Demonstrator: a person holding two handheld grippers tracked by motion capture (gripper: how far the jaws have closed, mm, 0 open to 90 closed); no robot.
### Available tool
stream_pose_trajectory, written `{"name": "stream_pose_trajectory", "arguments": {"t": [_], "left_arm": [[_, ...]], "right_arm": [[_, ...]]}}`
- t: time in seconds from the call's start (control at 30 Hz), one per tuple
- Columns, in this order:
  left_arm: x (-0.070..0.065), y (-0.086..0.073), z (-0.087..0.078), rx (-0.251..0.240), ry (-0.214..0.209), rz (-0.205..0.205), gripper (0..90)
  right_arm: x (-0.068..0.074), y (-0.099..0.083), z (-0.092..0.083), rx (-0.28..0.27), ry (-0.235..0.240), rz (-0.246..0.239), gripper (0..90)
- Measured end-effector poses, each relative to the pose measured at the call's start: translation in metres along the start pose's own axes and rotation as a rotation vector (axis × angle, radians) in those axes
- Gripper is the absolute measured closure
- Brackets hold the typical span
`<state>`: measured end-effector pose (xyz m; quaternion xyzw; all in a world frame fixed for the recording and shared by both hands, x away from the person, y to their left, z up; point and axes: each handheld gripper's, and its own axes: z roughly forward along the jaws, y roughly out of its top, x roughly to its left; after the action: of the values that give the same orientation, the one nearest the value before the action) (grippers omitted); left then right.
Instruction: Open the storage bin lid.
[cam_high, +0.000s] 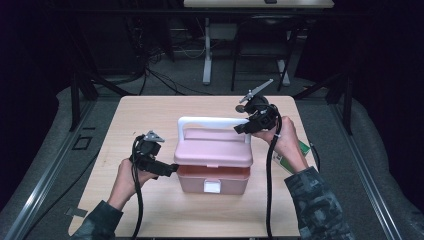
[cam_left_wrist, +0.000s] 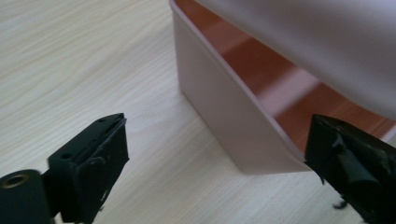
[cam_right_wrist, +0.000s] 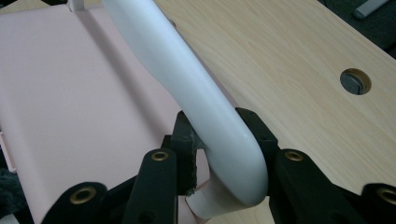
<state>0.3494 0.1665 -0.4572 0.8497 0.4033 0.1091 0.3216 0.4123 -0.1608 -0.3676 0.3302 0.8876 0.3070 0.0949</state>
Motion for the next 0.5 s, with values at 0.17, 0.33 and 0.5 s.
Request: {"name": "stream_pose_trajectory", "arguments": {"t": [0.17,0.33,0.5], "left_arm": [[-0.003,-0.001,0.004,0.011,-0.021,0.009,15.6],[-0.010,-0.001,0.009,0.015,-0.045,0.025,28.4],[-0.013,-0.002,0.011,0.007,-0.057,0.020,37.4]], "right_arm": [[0.000,0.001,0.000,-0.002,-0.004,-0.003,70.3],[0.001,0.002,-0.002,-0.010,-0.017,-0.009,70.2],[-0.002,0.004,-0.002,-0.021,-0.030,-0.021,70.1]]}}
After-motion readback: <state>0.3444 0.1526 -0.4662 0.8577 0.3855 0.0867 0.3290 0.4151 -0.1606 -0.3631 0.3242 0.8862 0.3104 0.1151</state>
